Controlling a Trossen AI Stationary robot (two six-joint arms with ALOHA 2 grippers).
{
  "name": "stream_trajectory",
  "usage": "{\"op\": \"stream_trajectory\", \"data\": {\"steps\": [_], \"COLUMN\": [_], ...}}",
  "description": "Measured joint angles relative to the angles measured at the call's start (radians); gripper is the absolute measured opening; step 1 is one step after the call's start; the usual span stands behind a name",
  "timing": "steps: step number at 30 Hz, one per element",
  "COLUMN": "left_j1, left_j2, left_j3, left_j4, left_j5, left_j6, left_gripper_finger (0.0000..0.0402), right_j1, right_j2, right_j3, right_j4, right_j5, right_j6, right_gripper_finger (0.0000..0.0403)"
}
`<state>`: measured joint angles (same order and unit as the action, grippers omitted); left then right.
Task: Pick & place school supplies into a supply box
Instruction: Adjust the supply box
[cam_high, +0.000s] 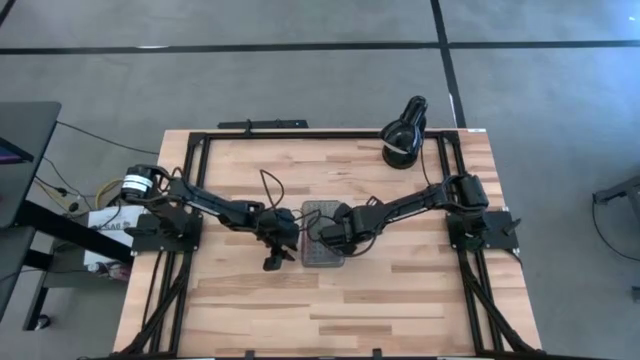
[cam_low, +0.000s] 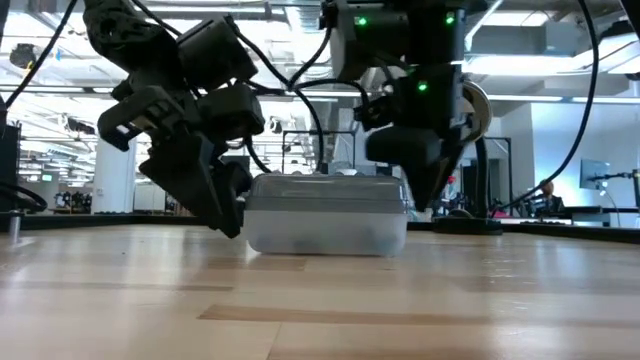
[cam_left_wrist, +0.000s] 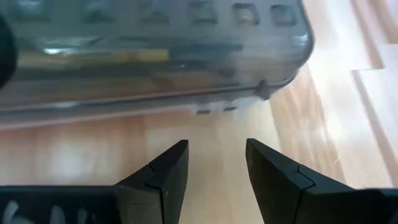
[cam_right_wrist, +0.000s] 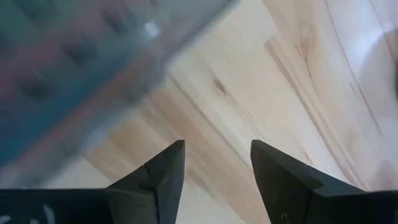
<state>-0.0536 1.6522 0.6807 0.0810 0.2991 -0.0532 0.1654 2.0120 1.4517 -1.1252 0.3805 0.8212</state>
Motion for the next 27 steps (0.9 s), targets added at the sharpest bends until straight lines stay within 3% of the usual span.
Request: {"op": "stream_trajectory", "data": {"steps": [6,10,18,27], "left_j1": [0.027,0.057,0.121,0.171], "left_j2": [-0.051,-0.069,-0.069,-0.069], "left_j3": [0.000,0.000,0.020,0.038], "left_j4": [-0.042,-0.043,-0.046,-0.048], "left_j5": [-0.072,-0.121,-0.224,-0.224], "left_j6": [0.019,0.001,-0.040,-0.044], "left_gripper_finger": [0.0155,0.0155,0.0155,0.0155], "right_j1": [0.049,0.092,0.093,0.170], "right_j2": [-0.054,-0.140,-0.345,-0.487], "right_j3": [-0.002,-0.005,-0.187,-0.293], "right_j4": [-0.072,-0.033,0.157,0.198], "right_j5": [-0.012,0.046,0.073,0.071], "right_j6": [-0.008,-0.093,-0.199,-0.219], "right_gripper_finger": [0.0177,0.0177,0.0177,0.0177]}}
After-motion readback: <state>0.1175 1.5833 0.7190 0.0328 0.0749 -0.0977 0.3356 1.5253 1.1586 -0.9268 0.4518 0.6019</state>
